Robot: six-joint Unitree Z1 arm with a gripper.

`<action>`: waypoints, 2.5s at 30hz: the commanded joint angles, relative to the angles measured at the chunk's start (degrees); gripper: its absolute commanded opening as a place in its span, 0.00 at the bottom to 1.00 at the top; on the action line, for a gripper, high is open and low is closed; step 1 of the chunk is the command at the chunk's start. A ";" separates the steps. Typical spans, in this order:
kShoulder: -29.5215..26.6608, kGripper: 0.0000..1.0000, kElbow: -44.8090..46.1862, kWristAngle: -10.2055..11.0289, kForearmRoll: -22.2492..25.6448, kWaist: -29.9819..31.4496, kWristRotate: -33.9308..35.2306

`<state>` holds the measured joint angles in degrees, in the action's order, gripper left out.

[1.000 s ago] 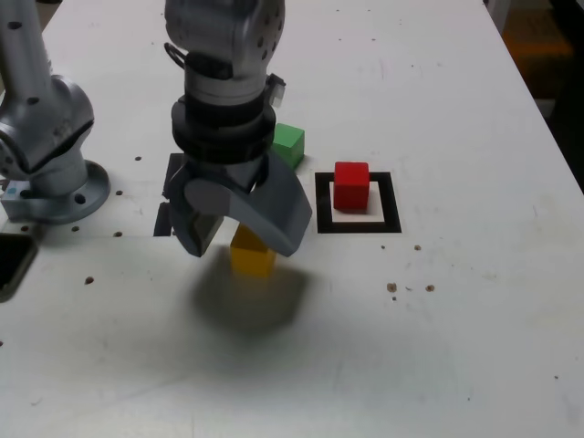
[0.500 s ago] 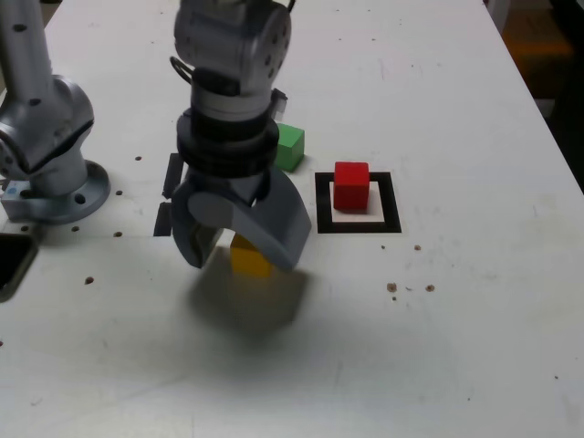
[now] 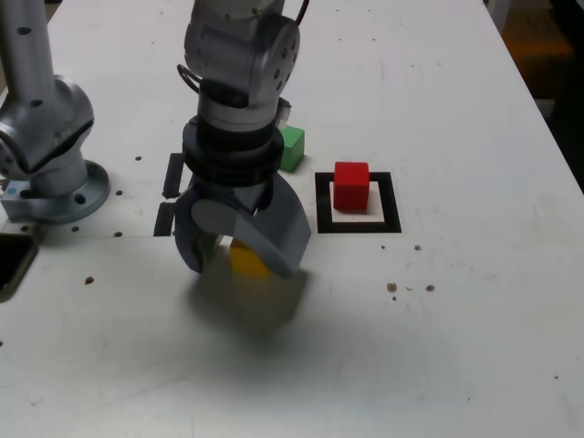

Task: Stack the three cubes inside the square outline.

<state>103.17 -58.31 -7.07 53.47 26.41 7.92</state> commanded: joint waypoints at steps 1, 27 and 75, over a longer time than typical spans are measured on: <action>0.19 0.76 0.05 -0.06 -0.01 0.13 -0.08; -0.09 0.18 -1.02 1.95 -0.38 0.13 -0.47; 5.98 0.18 -26.84 6.10 14.49 -16.93 -8.97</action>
<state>109.01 -84.87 -0.90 68.04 9.56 -0.88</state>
